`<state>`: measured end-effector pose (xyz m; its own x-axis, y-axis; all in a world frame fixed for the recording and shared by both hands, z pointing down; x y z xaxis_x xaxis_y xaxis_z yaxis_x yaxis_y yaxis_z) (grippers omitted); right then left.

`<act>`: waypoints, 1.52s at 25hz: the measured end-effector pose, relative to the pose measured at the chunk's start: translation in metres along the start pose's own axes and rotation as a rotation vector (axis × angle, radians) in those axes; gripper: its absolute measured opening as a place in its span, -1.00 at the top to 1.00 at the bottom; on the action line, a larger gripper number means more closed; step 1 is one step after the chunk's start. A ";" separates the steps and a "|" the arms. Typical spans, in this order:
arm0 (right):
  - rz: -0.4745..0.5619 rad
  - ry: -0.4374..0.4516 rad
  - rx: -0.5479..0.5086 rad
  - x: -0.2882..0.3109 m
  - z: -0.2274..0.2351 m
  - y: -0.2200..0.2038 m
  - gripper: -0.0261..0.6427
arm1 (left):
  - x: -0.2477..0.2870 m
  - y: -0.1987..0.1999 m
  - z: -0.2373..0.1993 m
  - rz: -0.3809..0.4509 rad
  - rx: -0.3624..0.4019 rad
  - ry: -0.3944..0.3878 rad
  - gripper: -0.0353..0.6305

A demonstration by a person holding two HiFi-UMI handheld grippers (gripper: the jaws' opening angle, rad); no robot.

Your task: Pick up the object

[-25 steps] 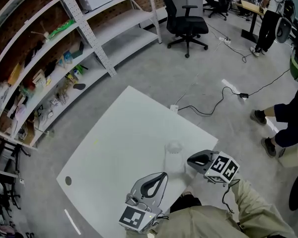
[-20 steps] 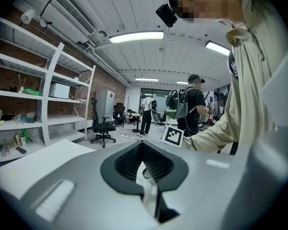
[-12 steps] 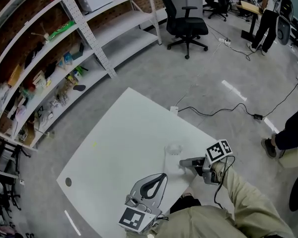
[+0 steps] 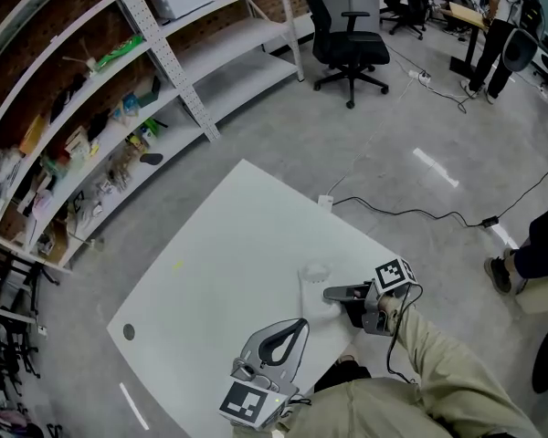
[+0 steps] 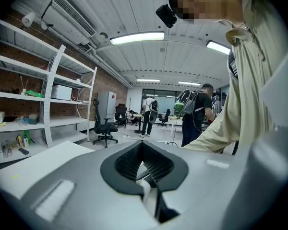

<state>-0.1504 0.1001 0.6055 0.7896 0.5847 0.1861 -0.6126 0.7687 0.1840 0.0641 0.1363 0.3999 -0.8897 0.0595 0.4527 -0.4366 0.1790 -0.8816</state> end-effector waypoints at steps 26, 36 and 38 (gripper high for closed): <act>0.152 -0.345 -0.833 -0.010 -0.127 -0.023 0.45 | -0.017 0.010 0.000 0.033 0.047 0.057 0.88; 0.255 -0.266 -1.325 -0.034 -0.194 -0.082 0.45 | -0.031 0.016 0.007 0.039 0.045 0.084 0.88; 0.261 -0.298 -1.403 -0.037 -0.201 -0.094 0.45 | -0.032 0.012 0.007 0.048 0.059 0.094 0.88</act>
<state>-0.1151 0.0582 0.3875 0.5202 0.8043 0.2870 -0.0596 0.3695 -0.9273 0.0861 0.1299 0.3740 -0.8946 0.1586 0.4178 -0.4034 0.1157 -0.9077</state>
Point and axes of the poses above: the fingertips, and each gripper's own axes: x forward along the fingers, z to its right, y out of its top, the point moved 9 cm from there along -x, backward along the fingers, and after that the axes turned 12 degrees about -z, right-handed, at the moved point
